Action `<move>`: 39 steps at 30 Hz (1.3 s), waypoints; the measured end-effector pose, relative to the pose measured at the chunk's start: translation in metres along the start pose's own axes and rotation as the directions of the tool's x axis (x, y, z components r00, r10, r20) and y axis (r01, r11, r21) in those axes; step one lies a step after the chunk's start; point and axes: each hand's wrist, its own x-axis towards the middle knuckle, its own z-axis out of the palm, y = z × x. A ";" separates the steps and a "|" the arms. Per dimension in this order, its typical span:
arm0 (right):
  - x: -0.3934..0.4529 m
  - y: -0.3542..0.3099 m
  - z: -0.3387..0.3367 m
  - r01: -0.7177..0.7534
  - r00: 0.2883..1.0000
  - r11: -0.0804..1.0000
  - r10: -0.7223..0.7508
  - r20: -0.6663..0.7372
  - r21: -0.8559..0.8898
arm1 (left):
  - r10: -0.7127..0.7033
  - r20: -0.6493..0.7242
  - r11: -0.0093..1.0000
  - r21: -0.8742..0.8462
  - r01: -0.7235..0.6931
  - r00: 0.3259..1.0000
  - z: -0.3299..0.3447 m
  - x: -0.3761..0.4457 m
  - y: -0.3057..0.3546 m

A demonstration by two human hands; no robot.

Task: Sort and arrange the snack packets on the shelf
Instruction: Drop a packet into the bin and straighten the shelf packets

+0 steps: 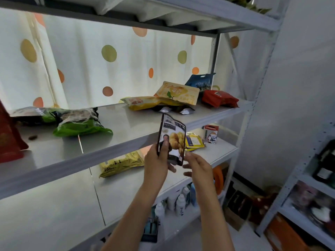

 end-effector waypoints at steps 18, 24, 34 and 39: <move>-0.021 0.031 -0.095 -0.124 0.931 0.991 0.098 0.351 0.055 | -0.230 0.323 0.957 -0.099 0.274 0.918 0.029 -0.071 -0.053; -0.023 0.036 -0.097 -0.060 0.940 0.995 0.029 0.340 0.080 | -0.207 0.259 0.972 -0.060 0.229 0.944 0.033 -0.072 -0.054; -0.024 0.046 -0.087 -0.005 0.964 0.998 -0.013 0.267 0.063 | -0.254 0.255 0.961 -0.039 0.273 0.933 0.032 -0.071 -0.056; -0.026 0.054 -0.102 -0.059 0.957 0.998 0.049 0.286 0.029 | -0.265 0.249 0.962 0.001 0.274 0.932 0.032 -0.068 -0.054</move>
